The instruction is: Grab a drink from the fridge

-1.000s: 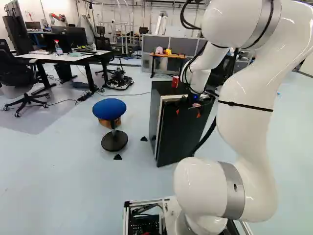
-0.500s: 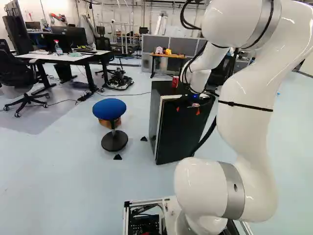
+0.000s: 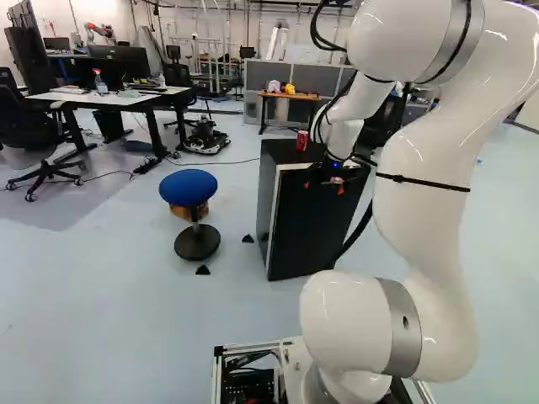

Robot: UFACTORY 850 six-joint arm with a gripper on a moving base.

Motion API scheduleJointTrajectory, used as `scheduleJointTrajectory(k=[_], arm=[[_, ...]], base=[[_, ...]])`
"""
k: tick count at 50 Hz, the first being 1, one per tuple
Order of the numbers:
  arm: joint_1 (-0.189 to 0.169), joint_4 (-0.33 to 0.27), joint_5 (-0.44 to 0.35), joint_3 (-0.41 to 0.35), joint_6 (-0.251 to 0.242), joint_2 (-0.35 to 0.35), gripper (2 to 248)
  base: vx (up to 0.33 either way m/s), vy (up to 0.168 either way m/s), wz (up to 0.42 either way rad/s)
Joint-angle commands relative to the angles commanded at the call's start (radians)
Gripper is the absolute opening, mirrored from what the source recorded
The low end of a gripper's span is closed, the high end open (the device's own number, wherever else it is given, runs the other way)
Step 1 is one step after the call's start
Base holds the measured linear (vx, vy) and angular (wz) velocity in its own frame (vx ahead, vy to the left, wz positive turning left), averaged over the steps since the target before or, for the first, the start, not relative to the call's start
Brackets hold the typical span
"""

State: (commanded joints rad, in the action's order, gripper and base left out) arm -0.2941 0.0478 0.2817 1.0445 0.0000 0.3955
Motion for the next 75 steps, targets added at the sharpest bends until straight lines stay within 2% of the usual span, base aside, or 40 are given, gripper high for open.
scheduleJointTrajectory(k=[31,58,75], arm=[[0.0,0.0,-0.021,-0.012,0.0,-0.009,247],[0.007,0.0,-0.028,-0.151,0.0,-0.117,247],[0.013,-0.025,-0.138,-0.244,0.0,-0.193,247]], base=[[0.0,0.0,0.0],[0.0,0.0,0.0],[0.0,0.0,0.0]])
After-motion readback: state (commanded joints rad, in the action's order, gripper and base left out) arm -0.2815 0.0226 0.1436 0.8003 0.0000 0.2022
